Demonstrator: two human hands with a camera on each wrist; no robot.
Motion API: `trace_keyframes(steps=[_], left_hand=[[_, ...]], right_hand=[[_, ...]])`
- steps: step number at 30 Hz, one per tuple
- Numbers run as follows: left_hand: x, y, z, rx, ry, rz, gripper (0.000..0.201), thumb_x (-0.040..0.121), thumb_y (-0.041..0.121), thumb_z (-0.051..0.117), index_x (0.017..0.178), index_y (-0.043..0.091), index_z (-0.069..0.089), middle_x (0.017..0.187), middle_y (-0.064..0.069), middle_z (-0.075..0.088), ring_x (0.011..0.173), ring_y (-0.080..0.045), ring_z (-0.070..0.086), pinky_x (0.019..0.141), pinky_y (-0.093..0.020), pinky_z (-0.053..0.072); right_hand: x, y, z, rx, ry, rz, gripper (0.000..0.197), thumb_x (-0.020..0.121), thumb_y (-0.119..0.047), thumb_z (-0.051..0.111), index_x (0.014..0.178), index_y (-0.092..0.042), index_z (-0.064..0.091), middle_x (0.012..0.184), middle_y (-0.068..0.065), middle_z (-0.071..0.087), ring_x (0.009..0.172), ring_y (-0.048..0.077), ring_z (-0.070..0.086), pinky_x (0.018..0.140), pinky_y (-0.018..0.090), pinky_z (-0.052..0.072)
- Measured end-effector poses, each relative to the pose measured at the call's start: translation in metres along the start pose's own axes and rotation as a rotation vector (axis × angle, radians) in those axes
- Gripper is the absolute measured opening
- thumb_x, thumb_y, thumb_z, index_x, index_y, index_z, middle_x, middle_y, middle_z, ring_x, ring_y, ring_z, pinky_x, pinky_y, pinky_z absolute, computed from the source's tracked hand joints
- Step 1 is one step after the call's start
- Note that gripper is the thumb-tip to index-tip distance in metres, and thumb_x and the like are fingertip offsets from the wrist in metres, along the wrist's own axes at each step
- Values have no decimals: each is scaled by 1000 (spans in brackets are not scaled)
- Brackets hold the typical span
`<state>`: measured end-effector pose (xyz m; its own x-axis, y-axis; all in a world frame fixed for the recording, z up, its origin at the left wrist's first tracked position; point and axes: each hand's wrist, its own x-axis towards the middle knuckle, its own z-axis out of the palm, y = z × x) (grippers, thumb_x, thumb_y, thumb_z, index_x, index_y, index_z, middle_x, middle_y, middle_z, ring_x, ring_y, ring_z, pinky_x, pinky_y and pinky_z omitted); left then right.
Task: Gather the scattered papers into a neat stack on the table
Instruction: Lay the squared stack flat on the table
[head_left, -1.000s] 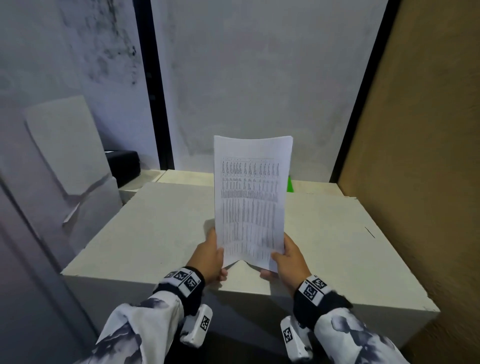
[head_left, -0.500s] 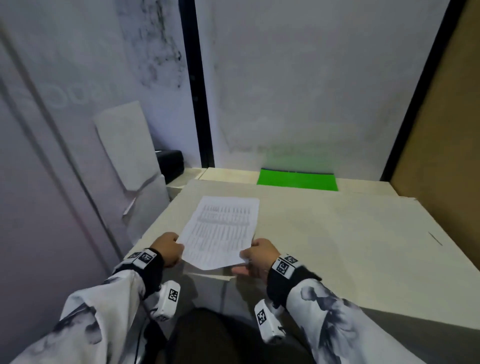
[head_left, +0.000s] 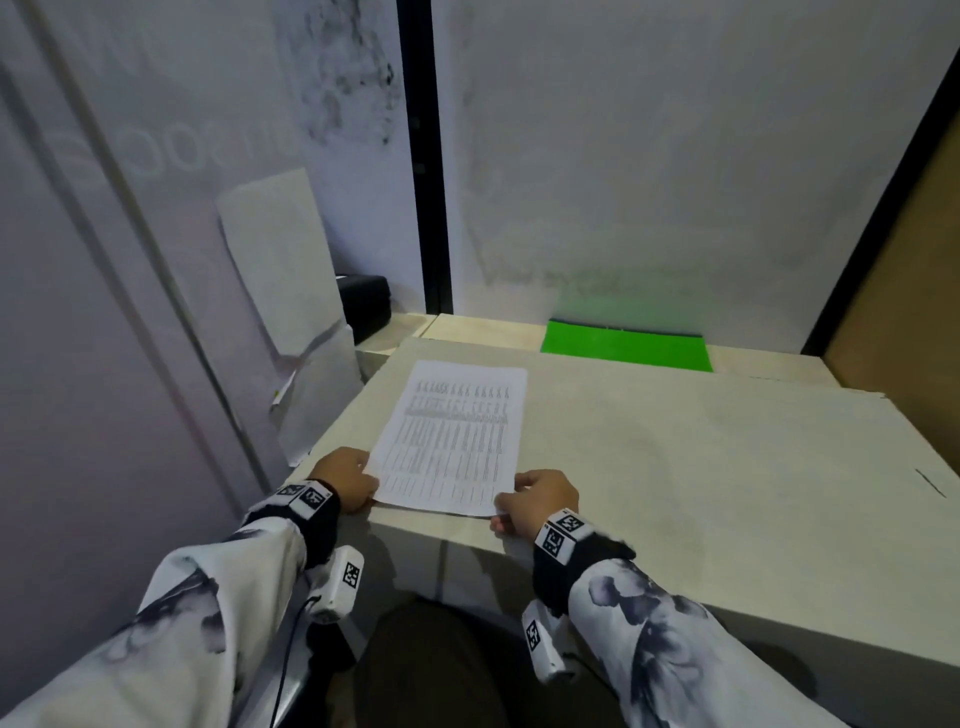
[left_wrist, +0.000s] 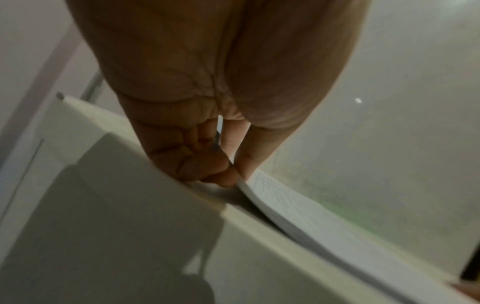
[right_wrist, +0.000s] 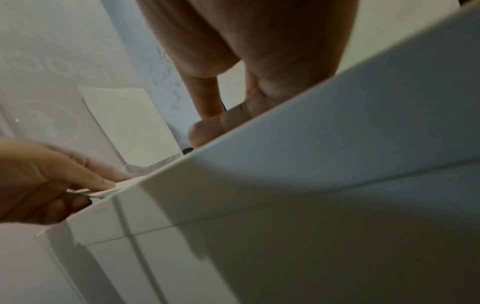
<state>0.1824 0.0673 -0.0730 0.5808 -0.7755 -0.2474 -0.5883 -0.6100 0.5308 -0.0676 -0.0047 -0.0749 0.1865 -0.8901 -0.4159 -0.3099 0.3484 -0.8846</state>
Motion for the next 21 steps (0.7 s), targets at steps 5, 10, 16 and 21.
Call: trace_keyframes(steps=[5,10,16,21], left_hand=[[11,-4,-8,160,-48,9,29,88,13,62,115,3,69,127,-18,67,113,-35,62,81,-27,42],[19,-6,-16,239,-93,28,36,93,14,58,129,8,64,135,-17,62,119,-33,59,85,-25,40],[23,-11,-18,306,-75,23,40,96,15,51,135,8,55,144,-17,54,127,-34,53,101,-33,43],[13,-11,-25,295,-63,-44,50,85,47,49,111,6,59,131,-22,57,111,-37,58,86,-34,45]], right_hand=[[3,-2,9,-95,-21,-45,27,88,8,67,70,-13,67,78,18,78,53,30,70,64,45,67],[9,-8,15,-330,-120,-95,16,87,-7,68,99,-2,78,93,15,82,72,29,79,73,41,68],[8,-10,19,-639,-176,-204,29,89,-27,64,108,-8,74,112,9,78,83,25,66,54,22,44],[6,-14,15,-526,-192,-152,20,83,-21,67,93,-5,74,95,10,81,76,27,76,72,32,64]])
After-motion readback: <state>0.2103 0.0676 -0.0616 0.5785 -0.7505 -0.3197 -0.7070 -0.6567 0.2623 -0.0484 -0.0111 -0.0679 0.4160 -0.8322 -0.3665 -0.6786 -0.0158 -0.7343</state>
